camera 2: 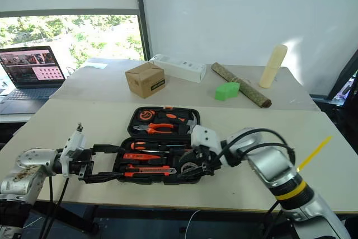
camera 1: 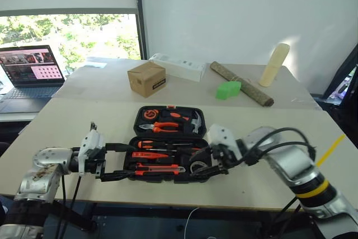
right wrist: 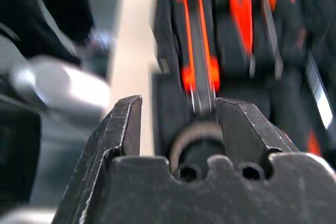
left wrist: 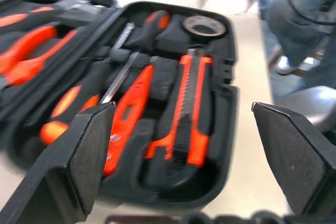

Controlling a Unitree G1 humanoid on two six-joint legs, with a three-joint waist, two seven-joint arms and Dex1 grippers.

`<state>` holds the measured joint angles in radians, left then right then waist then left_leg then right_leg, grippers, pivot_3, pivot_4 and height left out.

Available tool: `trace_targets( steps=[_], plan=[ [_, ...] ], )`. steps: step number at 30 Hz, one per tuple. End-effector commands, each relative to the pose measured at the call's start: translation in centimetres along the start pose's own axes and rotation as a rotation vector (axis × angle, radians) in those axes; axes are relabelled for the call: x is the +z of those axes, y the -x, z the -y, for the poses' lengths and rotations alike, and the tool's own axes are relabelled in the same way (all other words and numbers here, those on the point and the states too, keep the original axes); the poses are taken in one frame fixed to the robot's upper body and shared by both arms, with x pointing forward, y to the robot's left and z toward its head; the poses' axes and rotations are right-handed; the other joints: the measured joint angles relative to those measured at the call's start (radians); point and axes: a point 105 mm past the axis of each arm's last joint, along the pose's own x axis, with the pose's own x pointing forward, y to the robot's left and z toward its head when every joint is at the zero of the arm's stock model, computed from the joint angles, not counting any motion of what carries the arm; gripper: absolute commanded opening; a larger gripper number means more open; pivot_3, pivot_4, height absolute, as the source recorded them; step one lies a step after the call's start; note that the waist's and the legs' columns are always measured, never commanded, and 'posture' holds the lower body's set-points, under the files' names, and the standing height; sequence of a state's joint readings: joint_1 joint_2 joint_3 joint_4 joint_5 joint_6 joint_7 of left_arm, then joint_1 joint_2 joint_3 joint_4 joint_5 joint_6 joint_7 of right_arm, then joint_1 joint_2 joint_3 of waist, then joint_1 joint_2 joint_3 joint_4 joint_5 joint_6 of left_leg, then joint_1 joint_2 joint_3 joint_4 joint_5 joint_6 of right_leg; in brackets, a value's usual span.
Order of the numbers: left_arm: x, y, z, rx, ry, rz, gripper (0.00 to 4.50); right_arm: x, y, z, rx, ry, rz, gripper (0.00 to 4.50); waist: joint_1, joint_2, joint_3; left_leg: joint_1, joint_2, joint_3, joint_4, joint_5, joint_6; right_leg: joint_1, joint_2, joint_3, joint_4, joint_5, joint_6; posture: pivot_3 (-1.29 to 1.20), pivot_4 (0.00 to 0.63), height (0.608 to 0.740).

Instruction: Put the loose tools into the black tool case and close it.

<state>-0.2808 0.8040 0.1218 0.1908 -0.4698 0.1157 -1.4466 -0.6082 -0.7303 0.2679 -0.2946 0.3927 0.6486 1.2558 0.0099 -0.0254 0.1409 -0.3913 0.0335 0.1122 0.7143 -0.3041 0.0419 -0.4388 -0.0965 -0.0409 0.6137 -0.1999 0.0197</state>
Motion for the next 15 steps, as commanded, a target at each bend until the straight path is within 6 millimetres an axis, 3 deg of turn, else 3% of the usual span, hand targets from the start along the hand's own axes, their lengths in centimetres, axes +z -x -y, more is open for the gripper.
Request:
trace_targets(
  steps=[1, 3, 6, 11, 15],
  plan=[
    [-0.2, 2.4, -2.3, 0.213, 0.037, -0.011, 4.50, 0.2, 2.8, 0.7, -0.115, 0.035, 0.081, 2.46, 0.002, 0.000, 0.000, 0.000, 0.000, 0.000, 0.000, 0.000, 0.000, 0.000, 0.000, 0.000, 0.000, 0.000, 0.000, 0.00, 0.150, 0.740],
    [-0.9, 3.1, -3.6, 0.324, 0.047, -0.045, 4.50, -1.0, 3.6, 1.7, -0.223, 0.028, 0.076, 2.46, 0.003, 0.000, 0.000, 0.000, 0.000, 0.000, 0.000, 0.000, 0.001, 0.001, -0.001, -0.001, -0.001, 0.000, 0.001, 0.00, 0.150, 0.740],
    [-1.9, 4.0, -5.1, 0.474, 0.056, -0.086, 3.68, -3.9, 4.4, 2.7, -0.347, 0.089, -0.048, 1.67, 0.000, 0.000, 0.000, 0.001, -0.001, 0.001, 0.001, 0.000, 0.001, 0.001, -0.002, 0.000, -0.001, 0.001, 0.001, 0.00, 0.150, 0.740],
    [-3.4, 2.4, -5.7, 0.577, 0.133, -0.105, 1.69, -7.9, 4.3, 5.8, -0.671, 0.138, -0.140, 0.00, -0.003, 0.000, 0.000, 0.002, -0.001, 0.001, 0.000, 0.002, -0.003, 0.001, -0.001, 0.001, 0.001, 0.001, 0.001, 0.00, 0.150, 0.740],
    [-4.0, 1.4, -6.2, 0.611, 0.149, -0.136, 0.04, -9.2, 3.1, 6.2, -0.694, 0.143, -0.167, 0.00, -0.009, 0.000, 0.000, 0.001, -0.001, 0.003, 0.000, 0.003, -0.005, 0.000, 0.000, 0.001, 0.001, 0.001, 0.000, 0.00, 0.150, 0.740]
  ],
)
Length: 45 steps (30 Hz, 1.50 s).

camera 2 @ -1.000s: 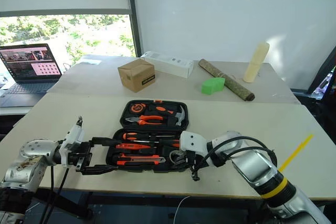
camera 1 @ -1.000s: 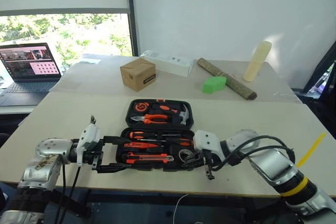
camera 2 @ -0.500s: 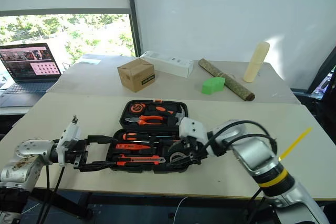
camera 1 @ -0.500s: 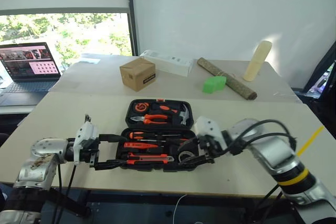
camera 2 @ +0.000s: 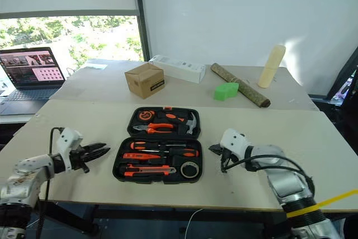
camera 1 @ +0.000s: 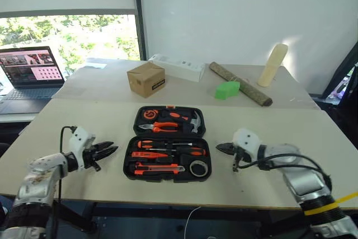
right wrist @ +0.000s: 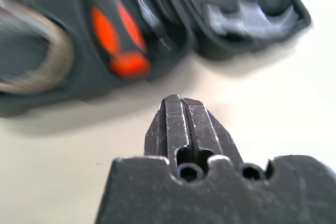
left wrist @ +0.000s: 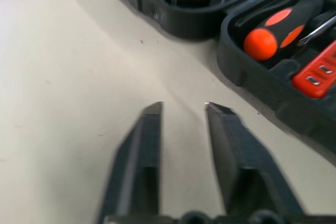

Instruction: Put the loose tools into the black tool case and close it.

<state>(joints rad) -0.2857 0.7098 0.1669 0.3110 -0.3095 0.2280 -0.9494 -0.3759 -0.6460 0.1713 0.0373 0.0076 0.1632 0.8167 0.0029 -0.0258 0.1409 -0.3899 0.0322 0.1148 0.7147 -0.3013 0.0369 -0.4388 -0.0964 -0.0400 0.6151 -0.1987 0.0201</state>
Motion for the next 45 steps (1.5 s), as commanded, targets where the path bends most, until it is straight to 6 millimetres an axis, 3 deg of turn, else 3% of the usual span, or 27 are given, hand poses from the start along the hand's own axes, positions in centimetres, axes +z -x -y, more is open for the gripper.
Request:
trace_targets(
  steps=[1, 7, 15, 27, 39, 42, 45],
  plan=[
    [1.2, -0.9, -0.3, 0.037, -0.046, -0.006, 0.04, 0.7, -0.8, 0.3, -0.044, 0.053, 0.024, 0.00, -0.003, 0.000, 0.000, 0.000, 0.000, 0.000, 0.000, 0.000, 0.000, 0.000, 0.001, 0.000, 0.000, 0.000, 0.000, 0.00, 0.150, 0.740],
    [1.7, -2.3, 2.1, -0.079, -0.062, 0.003, 0.04, 2.6, -2.2, -1.1, 0.010, 0.057, 0.081, 0.00, -0.009, 0.000, 0.000, 0.000, 0.001, -0.001, 0.000, 0.001, -0.001, 0.000, 0.001, 0.000, 0.000, 0.000, -0.001, 0.00, 0.150, 0.740],
    [0.6, -1.3, 3.5, -0.133, -0.046, -0.027, 0.04, 4.2, -1.9, -2.8, 0.070, 0.050, 0.083, 0.00, -0.014, 0.000, 0.000, 0.000, 0.002, -0.001, -0.001, 0.000, -0.001, 0.000, 0.001, 0.000, -0.001, 0.000, -0.001, 0.00, 0.150, 0.740],
    [-0.6, 0.5, 4.5, -0.120, -0.022, -0.052, 0.04, 3.9, -1.2, -5.4, 0.129, -0.030, 0.061, 0.00, -0.016, 0.000, 0.000, 0.001, 0.002, -0.001, -0.002, 0.000, 0.000, 0.000, 0.000, 0.001, -0.001, 0.000, -0.001, 0.00, 0.150, 0.740],
    [-1.7, 1.4, 6.9, -0.175, -0.013, -0.076, 0.04, 4.0, -0.5, -7.2, 0.163, -0.037, 0.053, 0.00, -0.015, 0.000, 0.000, 0.002, 0.002, -0.002, -0.002, 0.000, 0.000, 0.000, 0.000, 0.001, 0.000, 0.000, -0.001, 0.00, 0.150, 0.740],
    [-2.0, 1.8, 6.9, -0.166, -0.017, -0.080, 0.04, 3.8, -0.2, -7.5, 0.164, -0.039, 0.050, 0.00, -0.015, 0.000, 0.000, 0.002, 0.002, -0.002, -0.002, -0.001, 0.001, 0.000, 0.000, 0.001, -0.001, 0.000, -0.001, 0.00, 0.150, 0.740],
    [-2.2, 2.9, 5.6, -0.118, -0.019, -0.099, 0.04, 2.4, 1.3, -7.0, 0.157, -0.039, 0.005, 0.00, -0.015, 0.000, 0.000, 0.003, 0.002, -0.002, -0.002, -0.001, 0.001, 0.001, 0.000, 0.001, -0.001, 0.000, -0.001, 0.00, 0.150, 0.740]
  ],
)
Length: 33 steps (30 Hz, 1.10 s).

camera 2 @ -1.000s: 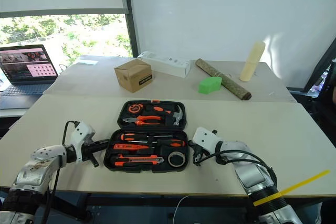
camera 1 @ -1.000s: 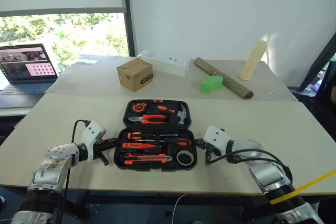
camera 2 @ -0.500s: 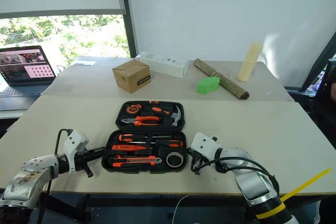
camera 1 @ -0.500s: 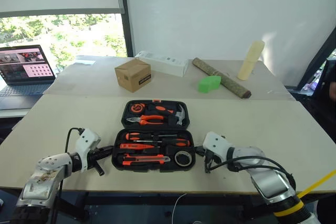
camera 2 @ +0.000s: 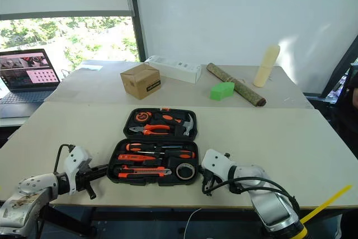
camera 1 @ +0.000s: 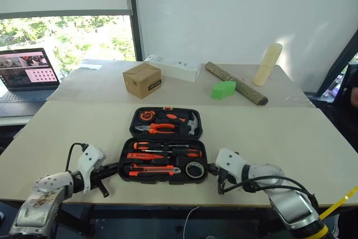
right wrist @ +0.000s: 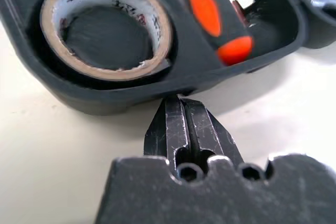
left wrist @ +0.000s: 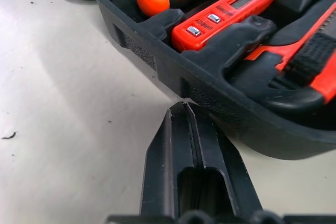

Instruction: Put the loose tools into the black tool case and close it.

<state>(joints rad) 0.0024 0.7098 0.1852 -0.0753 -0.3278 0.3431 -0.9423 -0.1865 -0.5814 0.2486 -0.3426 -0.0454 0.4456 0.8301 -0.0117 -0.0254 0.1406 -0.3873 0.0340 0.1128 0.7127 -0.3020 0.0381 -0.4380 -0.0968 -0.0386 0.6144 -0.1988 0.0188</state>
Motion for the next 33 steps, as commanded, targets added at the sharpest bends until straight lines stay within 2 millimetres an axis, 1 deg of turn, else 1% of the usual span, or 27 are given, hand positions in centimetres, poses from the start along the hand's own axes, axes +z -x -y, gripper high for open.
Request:
trace_targets(
  steps=[1, 3, 4, 5, 6, 7, 8, 10, 11, 12, 13, 15, 16, 17, 19, 20, 22, 26, 28, 30, 32, 33],
  plan=[
    [-0.8, 1.1, -0.3, 0.001, 0.006, -0.038, 0.04, 0.0, 2.0, 0.2, 0.009, 0.032, 0.010, 0.00, 0.000, 0.000, 0.000, 0.000, 0.000, 0.000, 0.000, 0.000, 0.000, 0.000, 0.000, 0.000, 0.000, 0.000, 0.000, 0.00, 0.150, 0.740],
    [-0.7, 2.0, -0.9, -0.003, 0.035, -0.032, 0.04, -0.5, 3.1, 0.6, 0.010, 0.000, 0.007, 0.00, 0.001, 0.000, 0.000, 0.000, 0.000, 0.000, 0.000, 0.000, 0.000, 0.001, 0.000, 0.000, 0.000, 0.000, 0.000, 0.00, 0.150, 0.740],
    [-0.4, 2.4, -1.6, 0.024, 0.046, -0.018, 0.04, -0.5, 3.7, 1.0, 0.005, -0.048, 0.015, 0.00, 0.001, 0.000, 0.000, 0.001, 0.000, 0.000, 0.000, -0.001, 0.001, 0.001, 0.000, 0.000, 0.000, 0.000, 0.000, 0.00, 0.150, 0.740],
    [-0.2, 2.7, -2.4, 0.050, 0.076, -0.017, 0.00, -0.3, 4.1, 0.9, 0.032, -0.090, 0.033, 0.61, 0.001, 0.000, 0.000, 0.001, 0.000, 0.000, 0.000, -0.003, 0.005, 0.001, 0.000, 0.000, 0.000, 0.000, 0.000, 0.00, 0.150, 0.740],
    [-0.1, 2.9, -3.2, 0.084, 0.103, -0.029, 0.26, 0.0, 4.3, 1.0, 0.043, -0.107, 0.052, 0.76, 0.001, 0.000, 0.000, 0.001, 0.000, 0.000, 0.000, -0.003, 0.006, 0.001, 0.000, 0.000, 0.000, 0.000, 0.000, 0.00, 0.150, 0.740],
    [0.0, 3.1, -3.8, 0.107, 0.112, -0.042, 0.53, 0.3, 4.4, 1.2, 0.051, -0.118, 0.064, 1.08, 0.001, 0.000, 0.000, 0.001, 0.001, 0.000, 0.000, -0.003, 0.006, 0.001, 0.000, 0.000, 0.000, 0.000, 0.000, 0.00, 0.150, 0.740],
    [0.5, 3.1, -4.2, 0.100, 0.141, -0.040, 0.61, 0.8, 4.5, 1.5, 0.057, -0.140, 0.085, 1.36, 0.001, 0.000, 0.000, 0.001, 0.001, 0.000, 0.000, -0.003, 0.006, 0.001, 0.000, -0.001, 0.001, 0.001, -0.001, 0.00, 0.150, 0.740],
    [1.9, 2.9, -4.9, 0.084, 0.201, -0.009, 1.41, 1.8, 4.5, 2.4, 0.046, -0.209, 0.115, 2.15, 0.000, -0.001, 0.000, 0.002, 0.001, -0.001, 0.000, -0.003, 0.005, 0.001, 0.002, -0.001, 0.001, 0.002, -0.003, 0.00, 0.150, 0.740],
    [2.5, 2.7, -5.6, 0.100, 0.235, -0.003, 1.67, 2.2, 4.5, 3.0, 0.032, -0.251, 0.119, 2.40, 0.001, -0.001, 0.001, 0.002, 0.001, -0.001, 0.000, -0.002, 0.004, 0.001, 0.003, -0.001, 0.001, 0.003, -0.004, 0.00, 0.150, 0.740],
    [3.2, 2.5, -6.4, 0.121, 0.262, -0.013, 2.01, 2.4, 4.3, 3.6, 0.026, -0.299, 0.095, 2.75, 0.001, -0.001, 0.001, 0.002, 0.002, -0.001, 0.000, -0.001, 0.003, 0.001, 0.003, -0.001, 0.001, 0.003, -0.005, 0.00, 0.150, 0.740],
    [3.7, 2.2, -7.0, 0.132, 0.290, -0.025, 2.48, 2.6, 4.1, 4.2, 0.026, -0.351, 0.063, 3.21, 0.001, -0.002, 0.001, 0.002, 0.001, -0.002, 0.001, 0.000, 0.003, 0.001, 0.003, -0.001, 0.003, 0.003, -0.005, 0.00, 0.150, 0.740],
    [5.4, 1.3, -8.2, 0.143, 0.338, -0.011, 3.20, 3.7, 3.5, 5.6, 0.014, -0.441, 0.047, 3.87, 0.000, -0.003, 0.002, 0.003, 0.000, -0.002, 0.001, 0.002, 0.002, 0.001, 0.003, -0.001, 0.004, 0.004, -0.006, 0.00, 0.150, 0.740],
    [6.1, 0.7, -8.8, 0.156, 0.372, -0.005, 3.27, 4.3, 3.2, 6.5, 0.012, -0.499, 0.045, 4.07, 0.000, -0.003, 0.002, 0.003, 0.000, -0.002, 0.001, 0.002, 0.001, 0.001, 0.003, -0.001, 0.005, 0.004, -0.006, 0.00, 0.150, 0.740],
    [6.6, 0.2, -9.2, 0.164, 0.398, -0.008, 3.27, 4.7, 2.8, 7.2, 0.009, -0.548, 0.032, 4.07, 0.000, -0.003, 0.002, 0.002, 0.000, -0.002, 0.001, 0.003, 0.001, 0.000, 0.004, -0.001, 0.006, 0.004, -0.007, 0.00, 0.150, 0.740],
    [7.3, -1.0, -9.9, 0.178, 0.452, -0.028, 3.27, 5.5, 1.8, 9.2, -0.041, -0.631, 0.004, 4.07, 0.000, -0.003, 0.002, 0.002, -0.001, -0.002, 0.001, 0.003, 0.001, -0.001, 0.004, 0.000, 0.010, 0.005, -0.007, 0.00, 0.150, 0.740],
    [7.9, -1.8, -10.1, 0.180, 0.476, -0.032, 3.27, 6.0, 1.2, 10.5, -0.068, -0.700, 0.001, 4.07, 0.000, -0.003, 0.002, 0.003, -0.001, -0.002, 0.001, 0.004, 0.000, -0.001, 0.004, 0.000, 0.011, 0.004, -0.007, 0.00, 0.150, 0.740],
    [8.6, -2.7, -10.4, 0.187, 0.505, -0.040, 3.27, 6.6, 0.4, 11.8, -0.090, -0.772, -0.006, 4.07, -0.001, -0.003, 0.002, 0.001, -0.001, -0.002, 0.000, 0.007, -0.005, -0.001, 0.004, -0.001, 0.013, 0.004, -0.007, 0.00, 0.150, 0.740],
    [9.4, -4.9, -10.7, 0.203, 0.489, -0.088, 3.27, 6.0, -1.9, 14.5, -0.200, -0.784, -0.072, 4.07, -0.003, -0.003, 0.002, -0.004, -0.002, 0.001, -0.001, 0.008, -0.007, -0.004, 0.004, -0.002, 0.010, 0.004, -0.006, 0.00, 0.150, 0.740],
    [9.7, -5.5, -10.6, 0.196, 0.487, -0.095, 3.27, 5.8, -2.6, 15.2, -0.226, -0.801, -0.079, 4.07, -0.006, -0.003, 0.002, -0.006, -0.003, 0.002, -0.002, 0.007, -0.006, -0.006, 0.004, -0.002, 0.009, 0.003, -0.005, 0.00, 0.150, 0.740],
    [9.9, -5.9, -10.3, 0.166, 0.490, -0.100, 3.27, 5.5, -3.2, 15.2, -0.223, -0.793, -0.105, 4.07, -0.008, -0.003, 0.002, -0.010, -0.003, 0.004, -0.002, 0.007, -0.006, -0.011, 0.003, -0.002, 0.009, 0.003, -0.004, 0.00, 0.150, 0.740],
    [9.8, -6.2, -9.9, 0.147, 0.494, -0.118, 3.27, 5.2, -3.6, 15.1, -0.216, -0.780, -0.130, 4.07, -0.013, -0.003, 0.002, -0.017, -0.004, 0.004, -0.001, 0.007, -0.007, -0.020, 0.002, -0.002, 0.010, 0.004, -0.004, 0.00, 0.150, 0.740],
    [9.6, -6.3, -9.9, 0.145, 0.493, -0.129, 3.27, 5.1, -3.9, 15.0, -0.211, -0.775, -0.139, 4.07, -0.017, -0.003, 0.002, -0.018, -0.004, 0.004, -0.002, 0.008, -0.007, -0.021, 0.002, -0.003, 0.011, 0.004, -0.004, 0.00, 0.150, 0.740]
  ],
)
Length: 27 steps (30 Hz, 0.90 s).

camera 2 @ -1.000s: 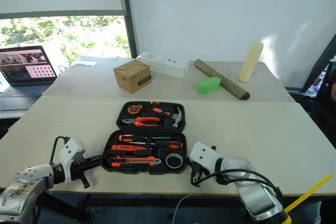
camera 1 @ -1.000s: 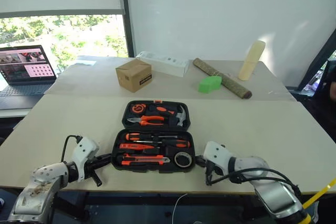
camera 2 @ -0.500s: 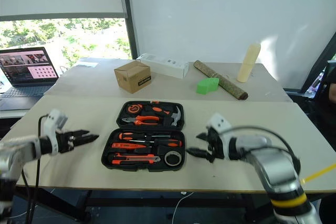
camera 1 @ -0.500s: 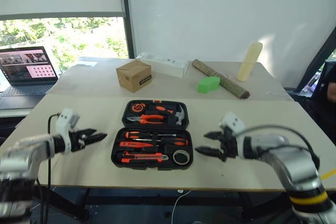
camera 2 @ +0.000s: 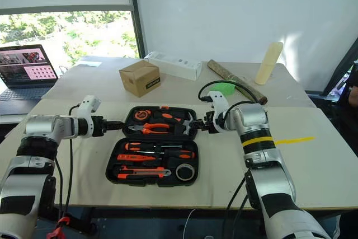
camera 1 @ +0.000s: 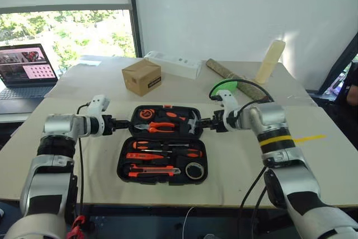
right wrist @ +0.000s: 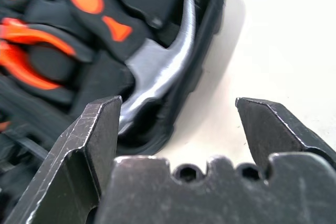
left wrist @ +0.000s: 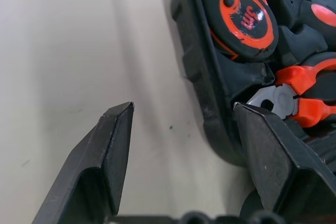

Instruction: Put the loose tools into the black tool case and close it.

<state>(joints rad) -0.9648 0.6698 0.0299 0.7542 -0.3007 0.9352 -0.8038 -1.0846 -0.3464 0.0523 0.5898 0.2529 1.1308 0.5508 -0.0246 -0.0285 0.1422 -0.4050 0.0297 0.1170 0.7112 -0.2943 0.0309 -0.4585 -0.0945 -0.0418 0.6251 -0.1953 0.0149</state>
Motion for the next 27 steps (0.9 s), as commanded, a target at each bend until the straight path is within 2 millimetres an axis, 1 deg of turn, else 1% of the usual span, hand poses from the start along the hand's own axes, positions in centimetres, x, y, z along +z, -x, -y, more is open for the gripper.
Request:
trace_targets(
  steps=[1, 3, 4, 6, 7, 11, 13, 14, 18, 20, 22, 23, 24, 27],
  plan=[
    [0.7, 0.2, 0.4, -0.009, -0.031, -0.002, 3.27, 1.0, 0.0, -0.1, -0.006, 0.054, 0.014, 3.83, -0.005, 0.000, 0.000, 0.000, 0.000, 0.000, 0.000, 0.000, 0.000, 0.000, 0.000, -0.001, 0.000, 0.000, 0.000, 0.00, 0.150, 0.740],
    [0.6, 0.2, 0.3, -0.005, -0.033, -0.014, 3.27, 0.7, -0.2, -0.3, 0.000, 0.063, -0.003, 3.31, -0.011, 0.000, 0.000, 0.000, 0.000, 0.000, 0.000, 0.000, 0.000, 0.000, 0.000, -0.001, 0.000, 0.000, 0.000, 0.00, 0.150, 0.740],
    [0.4, 0.2, 0.2, -0.002, -0.034, -0.019, 3.27, 0.6, -0.3, -0.3, 0.002, 0.066, -0.009, 2.96, -0.013, 0.000, 0.000, 0.000, 0.000, 0.000, 0.000, 0.000, 0.000, 0.001, 0.000, -0.001, 0.000, 0.000, 0.000, 0.00, 0.150, 0.740],
    [0.2, 0.3, -0.1, 0.012, -0.029, -0.028, 2.75, 0.3, -0.5, -0.4, 0.001, 0.072, -0.029, 2.31, -0.013, 0.000, 0.000, 0.000, 0.000, 0.000, 0.000, 0.000, -0.001, 0.001, 0.000, -0.001, 0.000, 0.000, 0.000, 0.00, 0.150, 0.740],
    [0.2, 0.4, -0.2, 0.015, -0.028, -0.030, 2.59, 0.2, -0.6, -0.4, -0.001, 0.073, -0.036, 2.04, -0.013, 0.000, 0.000, 0.000, 0.000, 0.000, 0.001, 0.000, -0.001, 0.002, -0.001, -0.001, 0.000, 0.000, 0.000, 0.00, 0.150, 0.740],
    [0.0, 0.5, -0.2, 0.009, -0.012, -0.041, 1.13, 0.1, -0.8, -0.5, 0.002, 0.069, -0.049, 0.60, -0.015, 0.000, 0.000, 0.001, 0.001, -0.001, 0.002, 0.001, -0.002, 0.002, 0.000, 0.000, 0.002, 0.000, 0.000, 0.00, 0.150, 0.740],
    [-0.1, 0.5, -0.2, 0.004, -0.008, -0.041, 0.40, 0.1, -0.9, -0.6, 0.013, 0.057, -0.049, 0.01, -0.016, 0.000, 0.000, 0.002, 0.001, -0.001, 0.002, 0.002, -0.002, 0.002, 0.000, 0.001, 0.004, 0.000, 0.000, 0.00, 0.150, 0.740],
    [-0.1, 0.4, -0.1, 0.000, 0.002, -0.037, 0.07, 0.1, -1.0, -0.7, 0.020, 0.050, -0.042, 0.00, -0.016, 0.000, 0.000, 0.003, 0.001, -0.001, 0.002, 0.002, -0.002, 0.002, 0.000, 0.001, 0.005, 0.000, 0.000, 0.00, 0.150, 0.740],
    [-0.2, 0.5, -0.2, -0.010, 0.018, -0.019, 0.03, 0.6, -1.1, -1.0, 0.056, 0.031, 0.006, 0.00, -0.018, 0.000, 0.000, 0.005, 0.001, -0.003, 0.002, 0.002, -0.002, 0.003, 0.000, 0.003, 0.005, 0.000, 0.000, 0.00, 0.150, 0.740],
    [0.1, 0.7, 0.1, -0.038, 0.007, 0.025, 0.03, 1.3, -0.8, -1.7, 0.115, 0.036, 0.060, 0.00, -0.019, 0.000, 0.000, 0.005, 0.002, -0.004, 0.002, 0.002, -0.002, 0.003, 0.000, 0.003, 0.006, 0.000, -0.001, 0.00, 0.150, 0.740],
    [1.0, 1.0, 0.6, -0.083, 0.002, 0.114, 0.03, 2.4, 0.0, -2.5, 0.174, 0.105, 0.165, 0.00, -0.019, 0.000, 0.000, 0.005, 0.002, -0.004, 0.002, 0.002, -0.002, 0.003, 0.000, 0.004, 0.006, 0.000, -0.001, 0.00, 0.150, 0.740],
    [1.6, 1.4, 0.8, -0.105, -0.019, 0.175, 0.03, 2.9, 0.5, -2.8, 0.194, 0.168, 0.226, 0.00, -0.019, 0.000, 0.000, 0.005, 0.002, -0.004, 0.002, 0.002, -0.002, 0.003, 0.000, 0.004, 0.006, 0.000, -0.001, 0.00, 0.150, 0.740],
    [1.9, 1.6, 1.0, -0.117, -0.034, 0.215, 0.03, 3.1, 0.9, -3.1, 0.205, 0.211, 0.262, 0.00, -0.019, 0.000, 0.000, 0.005, 0.002, -0.004, 0.002, 0.002, -0.002, 0.002, 0.000, 0.004, 0.006, 0.000, -0.001, 0.00, 0.150, 0.740],
    [2.9, 3.7, 2.3, -0.199, -0.205, 0.427, 0.03, 3.8, 3.4, -4.6, 0.247, 0.480, 0.474, 0.00, -0.018, 0.000, 0.000, 0.001, 0.002, -0.005, 0.002, 0.002, -0.002, -0.001, 0.000, 0.003, 0.005, 0.000, -0.001, 0.00, 0.150, 0.740]
  ],
)
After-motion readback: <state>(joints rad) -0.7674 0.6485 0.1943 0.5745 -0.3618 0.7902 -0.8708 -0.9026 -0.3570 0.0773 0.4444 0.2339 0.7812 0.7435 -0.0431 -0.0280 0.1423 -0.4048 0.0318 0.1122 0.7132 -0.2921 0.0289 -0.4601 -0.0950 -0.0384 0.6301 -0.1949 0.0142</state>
